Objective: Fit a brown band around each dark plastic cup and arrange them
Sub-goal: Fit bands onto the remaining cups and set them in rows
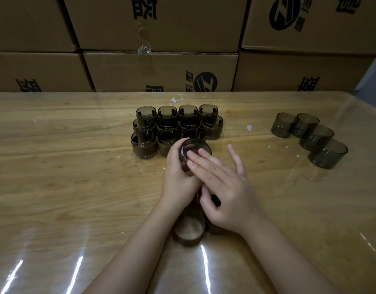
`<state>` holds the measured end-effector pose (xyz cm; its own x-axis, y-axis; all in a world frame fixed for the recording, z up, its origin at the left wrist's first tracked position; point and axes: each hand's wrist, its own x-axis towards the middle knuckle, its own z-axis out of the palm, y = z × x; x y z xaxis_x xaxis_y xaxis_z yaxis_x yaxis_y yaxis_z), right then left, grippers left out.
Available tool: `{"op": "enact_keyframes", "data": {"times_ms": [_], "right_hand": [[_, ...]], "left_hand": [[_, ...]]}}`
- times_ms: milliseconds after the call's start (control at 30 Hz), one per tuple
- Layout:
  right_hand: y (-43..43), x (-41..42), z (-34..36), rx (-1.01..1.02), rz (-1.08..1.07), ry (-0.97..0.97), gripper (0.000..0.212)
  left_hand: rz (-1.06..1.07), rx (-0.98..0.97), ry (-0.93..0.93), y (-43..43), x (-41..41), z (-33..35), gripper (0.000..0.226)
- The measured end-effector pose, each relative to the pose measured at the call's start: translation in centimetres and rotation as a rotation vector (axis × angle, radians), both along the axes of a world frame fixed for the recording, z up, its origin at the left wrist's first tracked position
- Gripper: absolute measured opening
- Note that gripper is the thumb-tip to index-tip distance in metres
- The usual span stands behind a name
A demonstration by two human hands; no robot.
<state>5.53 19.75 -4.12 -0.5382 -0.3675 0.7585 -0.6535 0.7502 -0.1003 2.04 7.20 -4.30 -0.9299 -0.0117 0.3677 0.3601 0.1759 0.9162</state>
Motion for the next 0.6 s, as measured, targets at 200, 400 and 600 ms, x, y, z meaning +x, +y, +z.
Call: {"op": "enact_keyframes", "data": {"times_ms": [200, 400, 600], "right_hand": [[0.6, -0.2, 0.0, -0.079, -0.115, 0.027, 0.038], [0.4, -0.3, -0.2, -0.047, -0.2, -0.118, 0.053], [0.2, -0.4, -0.3, -0.003, -0.185, -0.238, 0.067]], "left_hand": [[0.012, 0.05, 0.033, 0.2, 0.3, 0.2, 0.062], [-0.065, -0.094, 0.111, 0.1, 0.1, -0.5, 0.071], [-0.132, -0.183, 0.145, -0.1, 0.0, -0.9, 0.078]]}}
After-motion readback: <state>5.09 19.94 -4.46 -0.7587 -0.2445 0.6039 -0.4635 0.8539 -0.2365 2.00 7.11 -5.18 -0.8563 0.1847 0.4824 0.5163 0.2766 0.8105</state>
